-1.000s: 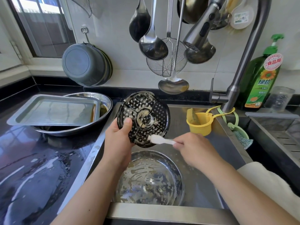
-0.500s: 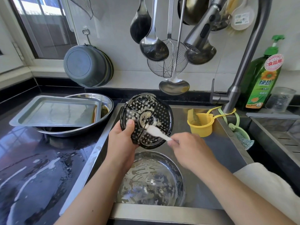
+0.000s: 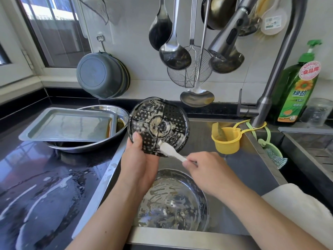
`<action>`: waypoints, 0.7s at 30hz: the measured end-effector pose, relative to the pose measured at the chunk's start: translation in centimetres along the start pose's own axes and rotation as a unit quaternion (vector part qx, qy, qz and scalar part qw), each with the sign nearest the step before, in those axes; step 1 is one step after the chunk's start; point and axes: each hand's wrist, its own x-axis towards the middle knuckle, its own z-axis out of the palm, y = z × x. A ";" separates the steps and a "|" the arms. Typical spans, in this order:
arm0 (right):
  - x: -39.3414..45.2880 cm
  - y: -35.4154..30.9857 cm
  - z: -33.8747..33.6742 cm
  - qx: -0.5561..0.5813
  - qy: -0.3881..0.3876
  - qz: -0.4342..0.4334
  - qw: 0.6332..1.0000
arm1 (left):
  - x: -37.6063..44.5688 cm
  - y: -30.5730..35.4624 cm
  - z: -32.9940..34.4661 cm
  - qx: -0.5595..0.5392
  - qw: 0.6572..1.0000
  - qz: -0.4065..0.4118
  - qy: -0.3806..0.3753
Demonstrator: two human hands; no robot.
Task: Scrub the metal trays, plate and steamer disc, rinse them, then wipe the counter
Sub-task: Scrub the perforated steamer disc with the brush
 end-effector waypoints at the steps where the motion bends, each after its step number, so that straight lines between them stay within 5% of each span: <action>1: -0.2 -0.5 0.3 0.001 -0.007 -0.014 1.000 | -0.1 -0.2 0.0 0.013 1.000 -0.004 -0.004; 13: -0.6 -0.8 0.1 -0.028 -0.028 -0.019 0.999 | 0.2 -0.5 -0.9 0.009 0.997 -0.052 -0.059; 21: -0.6 -1.0 0.9 -0.016 0.021 -0.020 0.999 | -0.5 -0.9 -0.4 0.102 0.977 -0.114 -0.146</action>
